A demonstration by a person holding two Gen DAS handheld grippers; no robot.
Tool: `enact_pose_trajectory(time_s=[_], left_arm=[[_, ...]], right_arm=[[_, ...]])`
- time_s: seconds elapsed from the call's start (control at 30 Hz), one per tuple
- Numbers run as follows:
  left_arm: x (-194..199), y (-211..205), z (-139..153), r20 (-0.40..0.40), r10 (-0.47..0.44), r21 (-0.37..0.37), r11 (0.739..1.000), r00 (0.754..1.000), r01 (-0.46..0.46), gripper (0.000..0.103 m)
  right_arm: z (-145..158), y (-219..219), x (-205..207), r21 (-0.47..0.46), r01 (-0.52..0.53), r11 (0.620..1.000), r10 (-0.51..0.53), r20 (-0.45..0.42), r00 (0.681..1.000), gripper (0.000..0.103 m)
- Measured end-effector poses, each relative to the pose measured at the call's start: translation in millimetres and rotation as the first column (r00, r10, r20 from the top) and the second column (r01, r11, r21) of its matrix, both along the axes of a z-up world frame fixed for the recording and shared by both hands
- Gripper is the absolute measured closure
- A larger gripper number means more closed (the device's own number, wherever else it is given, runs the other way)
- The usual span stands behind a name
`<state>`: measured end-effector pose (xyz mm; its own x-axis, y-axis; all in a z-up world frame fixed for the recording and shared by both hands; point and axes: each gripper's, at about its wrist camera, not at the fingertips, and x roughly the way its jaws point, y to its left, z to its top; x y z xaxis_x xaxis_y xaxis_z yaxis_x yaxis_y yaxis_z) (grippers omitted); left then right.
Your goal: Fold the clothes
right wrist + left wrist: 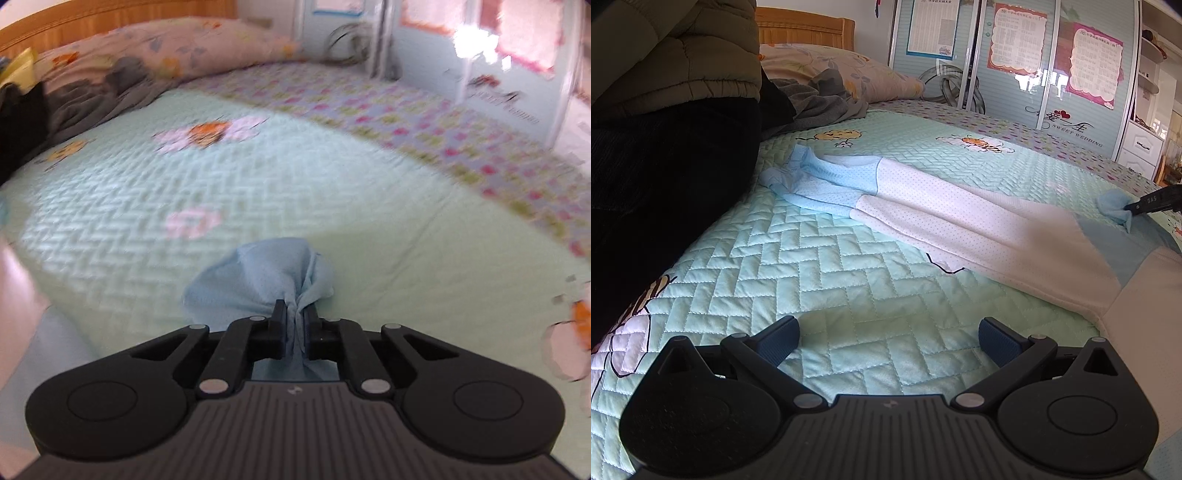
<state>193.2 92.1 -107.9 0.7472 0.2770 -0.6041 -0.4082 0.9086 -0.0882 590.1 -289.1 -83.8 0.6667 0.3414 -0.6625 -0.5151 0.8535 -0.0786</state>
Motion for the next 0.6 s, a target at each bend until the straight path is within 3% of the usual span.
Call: enact_pose_trajectory(time_s=[0.07, 0.17, 0.27, 0.47, 0.6], left_arm=[[0, 0, 0, 0.0, 0.0, -0.001, 1.0, 1.0, 0.0, 0.0], [0, 0, 0, -0.001, 0.0, 0.001, 1.0, 1.0, 0.0, 0.0], [0, -1, 0, -0.004, -0.002, 0.007, 1.0, 1.0, 0.002, 0.0], [2, -3, 0, -0.012, -0.004, 0.018, 1.0, 1.0, 0.005, 0.0], [3, -4, -1, -0.017, -0.007, 0.026, 1.0, 1.0, 0.007, 0.0]], right_arm=[[10, -14, 8, -0.027, 0.132, 0.991, -0.129, 0.085, 0.988, 0.093], [32, -51, 24, 0.05, 0.356, 0.933, -0.359, 0.162, 0.919, 0.093], [44, -84, 42, 0.134, 0.467, 0.874, -0.482, 0.122, 0.868, 0.093], [38, -106, 64, 0.172, 0.538, 0.825, -0.556, 0.08, 0.827, 0.093], [27, -114, 75, 0.217, 0.559, 0.8, -0.566, -0.035, 0.824, 0.077]])
